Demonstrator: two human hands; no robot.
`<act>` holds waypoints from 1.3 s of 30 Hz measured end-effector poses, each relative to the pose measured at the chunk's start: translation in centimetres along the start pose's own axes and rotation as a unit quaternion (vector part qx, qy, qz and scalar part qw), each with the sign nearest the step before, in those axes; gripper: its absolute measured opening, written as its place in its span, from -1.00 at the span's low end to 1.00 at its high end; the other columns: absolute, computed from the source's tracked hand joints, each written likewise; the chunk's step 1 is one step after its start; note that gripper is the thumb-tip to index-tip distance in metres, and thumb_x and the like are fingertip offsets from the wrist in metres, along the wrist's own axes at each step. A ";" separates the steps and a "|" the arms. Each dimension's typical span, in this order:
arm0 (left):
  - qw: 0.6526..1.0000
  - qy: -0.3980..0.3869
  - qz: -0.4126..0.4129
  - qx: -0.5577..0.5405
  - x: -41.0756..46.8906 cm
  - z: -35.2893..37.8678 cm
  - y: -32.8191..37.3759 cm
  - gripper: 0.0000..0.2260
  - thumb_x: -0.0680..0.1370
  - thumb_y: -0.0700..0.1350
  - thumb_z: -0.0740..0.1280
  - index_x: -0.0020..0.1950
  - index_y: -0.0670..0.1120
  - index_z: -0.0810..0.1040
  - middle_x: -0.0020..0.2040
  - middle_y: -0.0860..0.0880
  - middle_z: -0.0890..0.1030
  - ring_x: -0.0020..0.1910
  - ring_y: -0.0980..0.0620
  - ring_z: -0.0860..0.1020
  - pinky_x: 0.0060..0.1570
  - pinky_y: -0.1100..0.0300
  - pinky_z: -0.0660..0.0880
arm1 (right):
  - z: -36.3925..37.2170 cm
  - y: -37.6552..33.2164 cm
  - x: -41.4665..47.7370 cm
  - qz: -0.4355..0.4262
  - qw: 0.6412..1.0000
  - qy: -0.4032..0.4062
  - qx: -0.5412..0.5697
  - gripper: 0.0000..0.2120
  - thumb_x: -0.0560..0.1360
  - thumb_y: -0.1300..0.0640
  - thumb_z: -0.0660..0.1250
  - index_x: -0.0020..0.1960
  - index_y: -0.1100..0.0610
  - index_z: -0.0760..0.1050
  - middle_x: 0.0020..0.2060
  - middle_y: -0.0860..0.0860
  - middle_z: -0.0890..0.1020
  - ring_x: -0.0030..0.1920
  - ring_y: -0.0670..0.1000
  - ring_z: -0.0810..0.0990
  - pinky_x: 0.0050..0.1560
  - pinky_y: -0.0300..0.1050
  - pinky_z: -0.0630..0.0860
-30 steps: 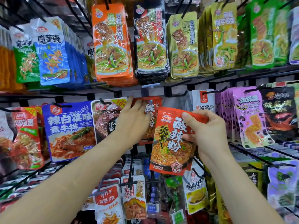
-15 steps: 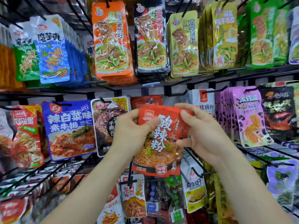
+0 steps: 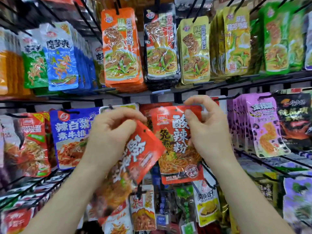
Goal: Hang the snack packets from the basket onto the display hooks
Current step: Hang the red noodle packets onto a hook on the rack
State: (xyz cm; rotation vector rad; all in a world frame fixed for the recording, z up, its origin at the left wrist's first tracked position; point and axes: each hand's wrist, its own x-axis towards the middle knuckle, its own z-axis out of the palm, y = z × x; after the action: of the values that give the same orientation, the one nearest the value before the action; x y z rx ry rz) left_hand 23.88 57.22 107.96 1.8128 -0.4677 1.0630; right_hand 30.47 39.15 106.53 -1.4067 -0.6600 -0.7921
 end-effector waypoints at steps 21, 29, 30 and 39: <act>0.945 -0.088 -0.008 0.315 2.3 1.4 -1.5 -0.65 0.53 0.15 0.25 0.32 0.34 0.43 -0.14 0.17 0.66 -0.34 0.19 0.56 -0.24 0.07 0.58 | 2.8 -0.3 1.7 -0.020 0.979 -0.044 -0.198 -0.82 0.59 0.17 0.26 0.08 0.00 0.62 -0.18 -0.16 0.60 -0.27 0.04 0.66 -0.17 0.09 0.61; 0.938 -0.125 -0.050 0.319 3.2 1.6 -2.0 -0.65 0.55 0.14 0.27 0.33 0.25 0.46 -0.11 0.19 0.63 -0.31 0.28 0.57 -0.35 0.38 0.46 | 2.0 0.1 1.9 0.071 0.960 -0.172 -0.208 -0.61 0.48 0.00 0.42 0.27 -0.21 0.44 -0.09 -0.32 0.50 -0.09 -0.05 0.61 -0.10 0.06 0.64; 0.939 -0.131 -0.054 0.313 3.3 1.5 -2.0 -0.65 0.55 0.14 0.27 0.34 0.25 0.46 -0.09 0.18 0.63 -0.29 0.28 0.57 -0.34 0.39 0.46 | 1.8 0.1 1.9 0.072 0.954 -0.196 -0.215 -0.54 0.46 -0.02 0.44 0.30 -0.24 0.40 -0.11 -0.37 0.45 -0.06 -0.08 0.60 -0.08 0.05 0.64; 0.937 -0.186 -0.079 0.285 2.5 0.9 -2.4 -0.57 0.54 0.13 0.30 0.39 0.35 0.31 -0.11 0.15 0.65 -0.34 0.21 0.61 -0.29 0.19 0.59 | 2.3 1.9 1.5 0.014 0.936 -0.162 -0.311 -0.33 0.47 -0.14 0.40 0.49 -0.27 0.18 0.19 0.05 0.42 0.23 0.08 0.47 0.09 -0.11 0.40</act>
State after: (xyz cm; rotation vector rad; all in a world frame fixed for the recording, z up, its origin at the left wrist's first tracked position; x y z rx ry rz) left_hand 27.32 57.86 108.55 2.5450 -0.2338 0.7871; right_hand 32.97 41.31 106.79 -2.1542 -0.6629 -0.7877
